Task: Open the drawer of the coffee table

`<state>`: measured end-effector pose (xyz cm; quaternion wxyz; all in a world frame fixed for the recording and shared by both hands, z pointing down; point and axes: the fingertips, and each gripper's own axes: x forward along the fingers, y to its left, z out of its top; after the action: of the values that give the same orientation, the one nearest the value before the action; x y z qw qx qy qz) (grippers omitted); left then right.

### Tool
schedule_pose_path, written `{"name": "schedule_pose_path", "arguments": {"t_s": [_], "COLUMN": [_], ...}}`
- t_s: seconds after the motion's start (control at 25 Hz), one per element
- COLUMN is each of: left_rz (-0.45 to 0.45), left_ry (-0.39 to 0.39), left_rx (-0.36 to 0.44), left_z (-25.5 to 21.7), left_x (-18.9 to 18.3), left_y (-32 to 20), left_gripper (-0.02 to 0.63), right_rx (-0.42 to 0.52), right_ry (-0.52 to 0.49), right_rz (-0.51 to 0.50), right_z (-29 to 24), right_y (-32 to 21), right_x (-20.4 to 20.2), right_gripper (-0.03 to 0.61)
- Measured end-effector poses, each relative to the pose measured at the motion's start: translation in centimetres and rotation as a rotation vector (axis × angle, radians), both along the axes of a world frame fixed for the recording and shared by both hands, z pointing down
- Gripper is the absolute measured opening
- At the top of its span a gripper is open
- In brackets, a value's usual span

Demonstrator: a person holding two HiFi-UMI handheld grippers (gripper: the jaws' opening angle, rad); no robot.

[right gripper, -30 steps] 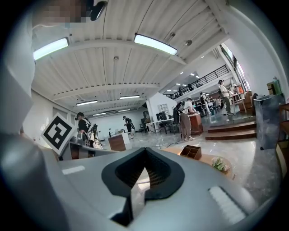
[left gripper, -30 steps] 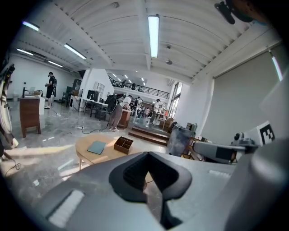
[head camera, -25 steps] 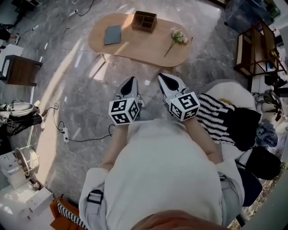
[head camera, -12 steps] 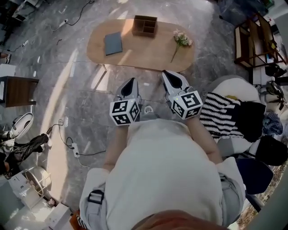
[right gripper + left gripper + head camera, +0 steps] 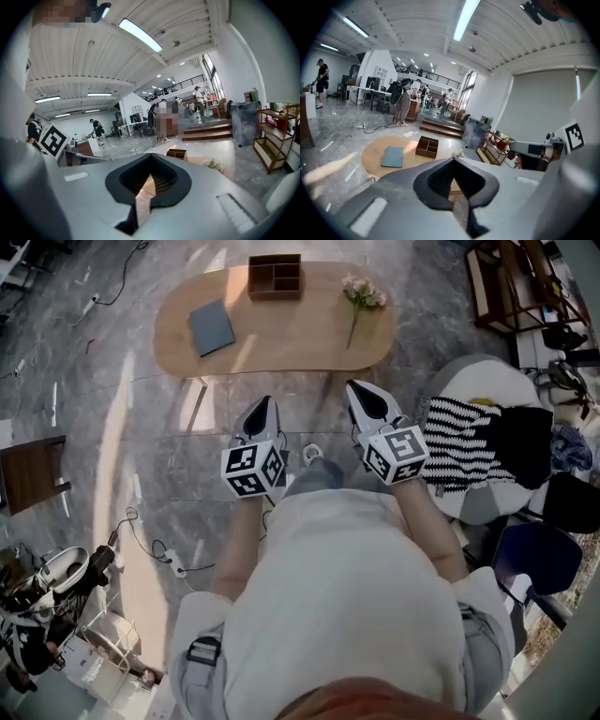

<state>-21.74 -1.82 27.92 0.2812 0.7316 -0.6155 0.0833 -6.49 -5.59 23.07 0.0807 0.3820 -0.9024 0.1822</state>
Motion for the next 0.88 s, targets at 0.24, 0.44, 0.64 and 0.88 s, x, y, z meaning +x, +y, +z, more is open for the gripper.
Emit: {"name": "schedule_pose_path", "arguments": {"t_s": [0.24, 0.44, 0.64, 0.88], "left_rz": [0.004, -0.005, -0.007, -0.006], "left_ry": [0.011, 0.012, 0.022, 0.035], "left_rx": [-0.050, -0.085, -0.127, -0.188], "left_z": [3.2, 7.3, 11.6, 17.1], "left_x": [-1.5, -1.7, -2.0, -2.1], "left_y": [-1.1, -2.3, -3.5, -4.9], "left_gripper": [-0.003, -0.003, -0.003, -0.003], "right_rx": [-0.053, -0.098, -0.120, -0.171], "right_ry": [0.052, 0.074, 0.107, 0.135], "right_rz": [0.081, 0.107, 0.124, 0.138], "right_z": [3.3, 7.4, 11.1, 16.5], "right_y": [-1.1, -2.5, -4.1, -5.2], "right_x": [1.7, 3.3, 4.2, 5.2], "right_gripper": [-0.002, -0.002, -0.002, -0.002]}}
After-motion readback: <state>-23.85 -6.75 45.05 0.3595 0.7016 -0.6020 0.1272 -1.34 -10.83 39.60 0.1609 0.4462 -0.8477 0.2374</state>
